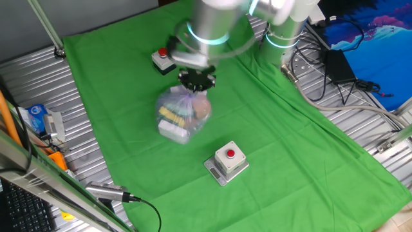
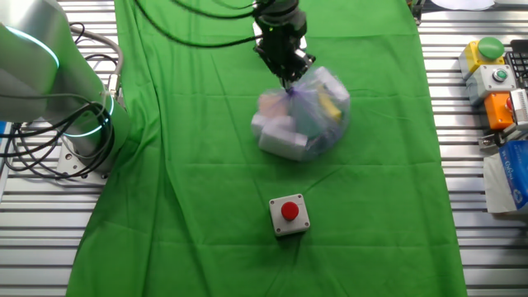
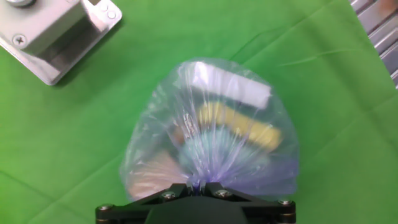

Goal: Pick up a bag of things

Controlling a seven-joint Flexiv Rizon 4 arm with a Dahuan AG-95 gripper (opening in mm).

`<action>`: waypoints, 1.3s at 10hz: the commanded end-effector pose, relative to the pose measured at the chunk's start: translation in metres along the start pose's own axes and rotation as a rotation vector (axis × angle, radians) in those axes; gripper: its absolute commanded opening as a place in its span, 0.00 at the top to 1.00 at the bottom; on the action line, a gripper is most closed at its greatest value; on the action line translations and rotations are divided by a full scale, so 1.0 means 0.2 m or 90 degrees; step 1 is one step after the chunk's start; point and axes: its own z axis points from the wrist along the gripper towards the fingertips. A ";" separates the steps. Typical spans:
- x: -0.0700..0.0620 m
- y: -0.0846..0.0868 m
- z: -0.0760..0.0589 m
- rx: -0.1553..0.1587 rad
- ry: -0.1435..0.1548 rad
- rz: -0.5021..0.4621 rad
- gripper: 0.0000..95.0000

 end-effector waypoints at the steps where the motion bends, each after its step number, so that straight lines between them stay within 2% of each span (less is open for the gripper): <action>1: -0.01 -0.02 -0.22 -0.063 -0.004 0.044 1.00; 4: -0.02 0.00 -0.38 -0.076 0.005 0.059 1.00; 6: -0.04 0.02 -0.51 -0.088 0.015 0.069 1.00; 9: -0.03 0.10 -0.71 -0.095 0.021 0.072 1.00; 10: -0.03 0.12 -0.74 -0.096 0.022 0.072 1.00; 11: -0.02 0.14 -0.80 -0.102 0.026 0.070 1.00; 12: -0.02 0.14 -0.82 -0.103 0.026 0.069 1.00; 13: -0.02 0.18 -0.91 -0.107 0.031 0.070 1.00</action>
